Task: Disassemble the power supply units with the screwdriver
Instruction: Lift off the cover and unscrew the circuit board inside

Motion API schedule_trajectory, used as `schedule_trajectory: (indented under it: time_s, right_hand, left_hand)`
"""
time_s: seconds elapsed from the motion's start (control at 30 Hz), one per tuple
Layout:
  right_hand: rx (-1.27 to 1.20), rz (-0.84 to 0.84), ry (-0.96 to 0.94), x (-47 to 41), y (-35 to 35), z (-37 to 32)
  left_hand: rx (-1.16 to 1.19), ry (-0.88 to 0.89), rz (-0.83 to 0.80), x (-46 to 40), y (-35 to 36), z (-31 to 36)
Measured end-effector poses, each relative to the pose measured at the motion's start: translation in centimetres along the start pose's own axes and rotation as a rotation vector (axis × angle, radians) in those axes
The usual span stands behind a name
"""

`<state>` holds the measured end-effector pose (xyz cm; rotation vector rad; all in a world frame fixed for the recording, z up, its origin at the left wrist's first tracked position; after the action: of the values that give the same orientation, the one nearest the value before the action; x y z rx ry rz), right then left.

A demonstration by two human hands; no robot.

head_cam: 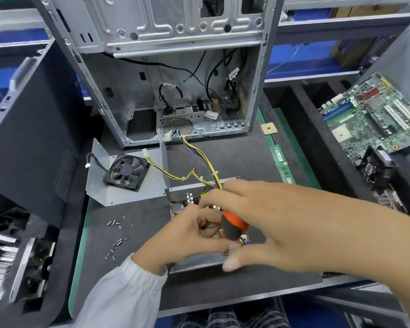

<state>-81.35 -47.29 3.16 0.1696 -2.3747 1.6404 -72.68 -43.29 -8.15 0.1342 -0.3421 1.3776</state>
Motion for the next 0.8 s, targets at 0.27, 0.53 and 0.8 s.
schedule_trajectory:
  time_s: [0.27, 0.53, 0.8]
  right_hand:
    - [0.249, -0.016, 0.072, -0.6, 0.2, 0.3]
    - [0.101, 0.02, 0.174, -0.2, -1.0, 0.9]
    - [0.153, -0.126, 0.101, -0.2, 0.7, 0.4]
  left_hand:
    - [0.026, 0.005, -0.097, -0.7, 0.0, 1.3]
    - [0.045, 0.038, -0.12, -0.7, 0.7, 3.0]
    - [-0.086, 0.001, -0.067, -1.1, 1.2, 3.0]
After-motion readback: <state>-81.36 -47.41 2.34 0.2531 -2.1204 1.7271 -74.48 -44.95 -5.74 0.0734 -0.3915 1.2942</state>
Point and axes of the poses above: each hand's wrist, its own x-axis away from the middle knuckle, its own y-axis out of the palm, z = x × y, the point moved 6 cm from there along -x, towards the middle knuckle, and after that the axes turned 12 degrees about -y, right-handed, at the moved point
